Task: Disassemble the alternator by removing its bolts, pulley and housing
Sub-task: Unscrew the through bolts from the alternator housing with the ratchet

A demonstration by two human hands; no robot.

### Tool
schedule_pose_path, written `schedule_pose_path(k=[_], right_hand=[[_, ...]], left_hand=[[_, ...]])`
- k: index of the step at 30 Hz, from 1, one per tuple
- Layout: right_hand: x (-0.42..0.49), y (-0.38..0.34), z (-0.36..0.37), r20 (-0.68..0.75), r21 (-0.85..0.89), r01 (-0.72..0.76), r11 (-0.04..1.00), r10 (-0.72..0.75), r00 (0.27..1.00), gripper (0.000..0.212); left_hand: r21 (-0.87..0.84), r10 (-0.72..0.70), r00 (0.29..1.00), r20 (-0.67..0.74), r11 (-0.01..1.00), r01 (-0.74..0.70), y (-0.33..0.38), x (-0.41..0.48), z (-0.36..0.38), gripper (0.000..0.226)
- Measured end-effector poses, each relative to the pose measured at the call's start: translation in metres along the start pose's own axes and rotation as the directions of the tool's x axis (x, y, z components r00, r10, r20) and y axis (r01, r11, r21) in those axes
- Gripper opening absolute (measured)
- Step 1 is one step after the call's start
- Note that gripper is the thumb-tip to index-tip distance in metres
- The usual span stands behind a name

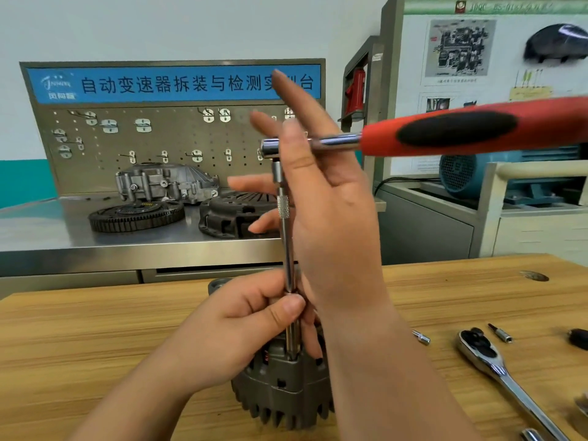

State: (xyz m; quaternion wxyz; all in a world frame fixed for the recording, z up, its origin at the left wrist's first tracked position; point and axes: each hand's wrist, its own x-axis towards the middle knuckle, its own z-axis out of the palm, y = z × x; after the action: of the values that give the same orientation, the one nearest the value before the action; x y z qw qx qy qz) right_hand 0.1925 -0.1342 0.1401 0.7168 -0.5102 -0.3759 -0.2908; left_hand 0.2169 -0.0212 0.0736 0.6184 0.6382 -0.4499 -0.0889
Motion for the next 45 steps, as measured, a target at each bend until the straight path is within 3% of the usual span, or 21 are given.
schedule_pose_path(k=[3,8,14,16,19,22,29,33,36,41,43,45], right_hand=[[0.0002,-0.0012,0.0005,0.022,0.027,0.034,0.999,-0.035,0.999,0.032],[0.0004,0.0006,0.0015,0.045,0.189,-0.145,0.971,0.139,0.989,0.044],[0.0020,0.0023,-0.0044,0.032,0.252,-0.303,0.919,0.305,0.952,0.053],[0.0010,0.0020,-0.0038,-0.006,0.170,-0.250,0.953,0.254,0.967,0.043],[0.0000,-0.0005,-0.0014,-0.045,-0.051,-0.048,0.998,0.046,0.998,0.033],[-0.0002,-0.0015,0.0000,-0.037,-0.096,0.105,0.990,-0.109,0.993,0.034],[0.0003,-0.0020,-0.0005,-0.002,0.189,-0.143,0.971,0.146,0.989,0.041],[0.0005,-0.0013,-0.0037,0.027,0.237,-0.243,0.940,0.244,0.969,0.061],[-0.0005,-0.0009,-0.0020,0.007,0.138,-0.189,0.972,0.190,0.982,0.049],[0.0001,-0.0026,0.0005,-0.036,-0.197,0.130,0.972,-0.140,0.990,0.034],[-0.0008,-0.0026,0.0021,-0.024,-0.178,0.129,0.976,-0.136,0.990,0.035],[-0.0010,-0.0035,0.0036,-0.017,-0.062,0.032,0.998,-0.034,0.999,0.033]], left_hand=[[0.062,0.004,0.999,-0.039,0.998,-0.001,-0.0009,-0.0002,0.0005,0.031],[-0.023,-0.004,1.000,-0.024,1.000,0.003,0.0003,-0.0019,0.0002,0.051],[-0.028,-0.005,1.000,0.029,1.000,0.006,0.0030,-0.0007,0.0008,0.040],[-0.011,-0.009,1.000,0.030,1.000,0.009,0.0034,0.0001,0.0014,0.036],[0.049,-0.010,1.000,0.001,0.999,0.010,0.0012,0.0002,0.0003,0.028],[0.098,-0.001,1.000,-0.030,0.995,0.004,-0.0003,-0.0001,0.0011,0.030],[0.007,-0.007,1.000,-0.010,1.000,0.007,0.0013,-0.0011,0.0012,0.045],[-0.015,0.003,1.000,0.023,1.000,-0.002,0.0021,-0.0015,-0.0005,0.047],[0.018,0.019,1.000,0.008,1.000,-0.019,-0.0009,-0.0009,-0.0007,0.044],[0.080,0.000,0.999,-0.045,0.997,0.004,-0.0038,0.0000,0.0009,0.027],[0.063,0.008,1.000,-0.029,0.998,-0.006,-0.0024,0.0003,0.0010,0.026],[0.049,0.021,1.000,-0.017,0.999,-0.020,-0.0009,0.0001,0.0012,0.034]])
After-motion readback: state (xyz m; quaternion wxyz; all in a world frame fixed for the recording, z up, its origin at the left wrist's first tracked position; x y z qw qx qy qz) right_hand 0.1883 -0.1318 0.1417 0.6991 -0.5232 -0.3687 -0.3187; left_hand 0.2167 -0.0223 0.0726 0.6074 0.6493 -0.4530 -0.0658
